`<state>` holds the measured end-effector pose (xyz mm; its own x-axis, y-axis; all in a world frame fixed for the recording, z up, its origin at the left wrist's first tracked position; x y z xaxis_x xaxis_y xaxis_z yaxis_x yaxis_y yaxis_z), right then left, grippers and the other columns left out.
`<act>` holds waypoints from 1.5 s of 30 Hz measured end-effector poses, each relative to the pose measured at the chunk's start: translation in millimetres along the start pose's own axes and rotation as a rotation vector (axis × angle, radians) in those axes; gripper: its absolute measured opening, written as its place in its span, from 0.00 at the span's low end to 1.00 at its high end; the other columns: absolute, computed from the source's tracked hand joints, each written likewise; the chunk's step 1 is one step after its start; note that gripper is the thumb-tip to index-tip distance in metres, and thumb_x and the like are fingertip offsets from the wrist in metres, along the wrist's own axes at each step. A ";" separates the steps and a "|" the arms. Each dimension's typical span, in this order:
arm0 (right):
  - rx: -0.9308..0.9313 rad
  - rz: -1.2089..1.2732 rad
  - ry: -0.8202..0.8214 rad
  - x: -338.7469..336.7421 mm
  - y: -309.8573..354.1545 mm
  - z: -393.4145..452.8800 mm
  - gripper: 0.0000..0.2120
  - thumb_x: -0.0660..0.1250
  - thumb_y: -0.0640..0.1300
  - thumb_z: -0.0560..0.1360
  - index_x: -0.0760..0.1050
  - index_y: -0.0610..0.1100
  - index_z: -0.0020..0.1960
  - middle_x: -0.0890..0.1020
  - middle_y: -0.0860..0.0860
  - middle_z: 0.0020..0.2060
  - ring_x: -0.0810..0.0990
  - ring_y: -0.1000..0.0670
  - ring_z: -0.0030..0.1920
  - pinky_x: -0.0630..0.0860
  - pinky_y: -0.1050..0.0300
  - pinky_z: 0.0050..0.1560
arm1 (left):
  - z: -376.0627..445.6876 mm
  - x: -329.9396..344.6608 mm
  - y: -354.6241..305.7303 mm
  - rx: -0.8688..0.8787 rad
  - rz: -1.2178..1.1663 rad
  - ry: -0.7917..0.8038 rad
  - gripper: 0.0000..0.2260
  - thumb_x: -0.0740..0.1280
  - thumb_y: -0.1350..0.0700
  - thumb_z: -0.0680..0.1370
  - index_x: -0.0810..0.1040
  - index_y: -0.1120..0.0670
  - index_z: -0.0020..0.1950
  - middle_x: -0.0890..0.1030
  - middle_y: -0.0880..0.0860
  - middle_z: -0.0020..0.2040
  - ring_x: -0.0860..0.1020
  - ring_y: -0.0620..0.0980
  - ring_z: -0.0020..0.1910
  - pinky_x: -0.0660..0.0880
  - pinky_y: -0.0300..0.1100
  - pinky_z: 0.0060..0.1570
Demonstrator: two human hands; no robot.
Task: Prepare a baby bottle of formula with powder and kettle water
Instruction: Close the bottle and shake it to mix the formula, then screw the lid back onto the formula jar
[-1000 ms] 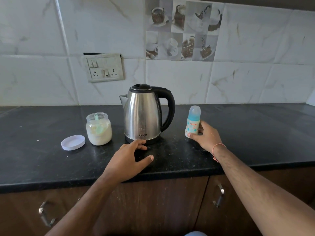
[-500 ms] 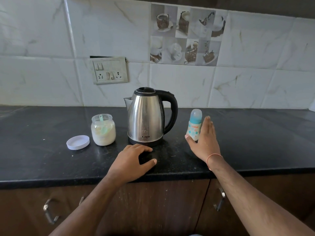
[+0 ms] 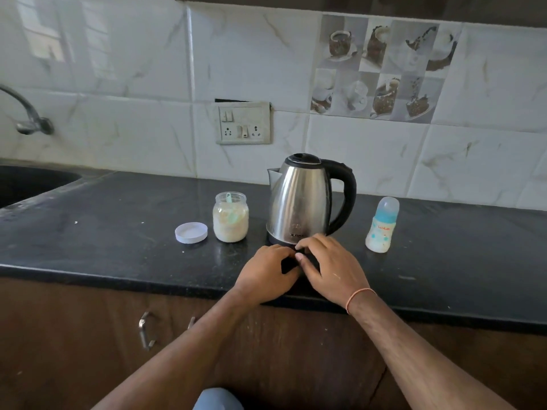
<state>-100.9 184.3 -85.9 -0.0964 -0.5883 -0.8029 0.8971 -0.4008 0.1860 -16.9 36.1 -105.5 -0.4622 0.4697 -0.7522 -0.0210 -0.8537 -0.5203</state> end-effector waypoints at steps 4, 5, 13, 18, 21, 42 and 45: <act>0.015 0.061 0.035 9.3 11.4 6.2 0.10 0.66 0.55 0.84 0.77 0.56 0.64 0.82 0.59 0.55 0.81 0.52 0.54 0.80 0.51 0.50 | -1.6 -13.7 9.7 0.065 0.042 0.069 0.06 0.70 0.52 0.80 0.84 0.48 0.55 0.83 0.45 0.49 0.80 0.45 0.49 0.79 0.45 0.51; 0.018 0.066 0.042 11.0 11.2 6.2 0.10 0.67 0.55 0.84 0.77 0.56 0.64 0.83 0.59 0.53 0.82 0.52 0.52 0.79 0.51 0.49 | -4.3 -19.9 16.3 0.091 0.091 0.071 0.08 0.70 0.49 0.80 0.84 0.47 0.57 0.83 0.43 0.51 0.80 0.44 0.51 0.79 0.45 0.54; 0.073 0.076 0.076 20.6 0.9 10.9 0.08 0.66 0.57 0.84 0.75 0.60 0.62 0.79 0.60 0.44 0.78 0.59 0.43 0.71 0.60 0.39 | -27.0 -105.3 95.7 -0.258 0.397 -0.254 0.30 0.76 0.36 0.75 0.75 0.41 0.74 0.72 0.45 0.72 0.70 0.54 0.73 0.69 0.58 0.73; 0.090 0.077 0.088 19.6 2.0 10.8 0.07 0.65 0.57 0.85 0.76 0.60 0.62 0.79 0.60 0.44 0.79 0.58 0.44 0.73 0.59 0.41 | -20.1 -116.4 137.9 -0.706 0.289 -0.133 0.53 0.73 0.26 0.71 0.54 0.48 0.88 0.59 0.52 0.86 0.59 0.60 0.84 0.60 0.65 0.79; 0.098 0.072 0.084 18.8 1.9 10.0 0.08 0.65 0.57 0.85 0.76 0.60 0.62 0.79 0.61 0.44 0.79 0.58 0.44 0.72 0.60 0.41 | -11.1 -114.0 146.9 -0.739 0.316 -0.103 0.52 0.70 0.23 0.72 0.57 0.49 0.87 0.66 0.52 0.85 0.64 0.59 0.83 0.60 0.63 0.78; 0.045 0.198 0.132 7.8 10.9 6.8 0.45 0.76 0.70 0.71 0.57 0.67 0.81 0.72 0.70 0.69 0.78 0.62 0.52 0.77 0.63 0.54 | -28.4 -67.0 51.8 -0.254 -0.432 -0.151 0.25 0.74 0.36 0.79 0.74 0.37 0.74 0.80 0.44 0.65 0.84 0.41 0.56 0.82 0.39 0.53; 0.030 0.264 0.121 4.6 11.2 4.8 0.51 0.79 0.70 0.69 0.52 0.69 0.82 0.68 0.71 0.75 0.78 0.62 0.59 0.74 0.69 0.58 | -13.1 -46.1 25.1 -0.192 -0.664 -0.034 0.29 0.76 0.48 0.81 0.70 0.40 0.79 0.81 0.49 0.66 0.86 0.42 0.58 0.83 0.39 0.55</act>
<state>-93.4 173.7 -84.7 0.1925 -0.5876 -0.7859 0.8711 -0.2664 0.4126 15.5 -4.1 -89.2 -0.4338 0.8690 -0.2381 -0.1531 -0.3315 -0.9310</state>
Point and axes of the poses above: each hand's wrist, its own z-axis towards the middle knuckle, its own x-axis out of the palm, y = z × x, the point moved 4 cm from there along z, towards the middle knuckle
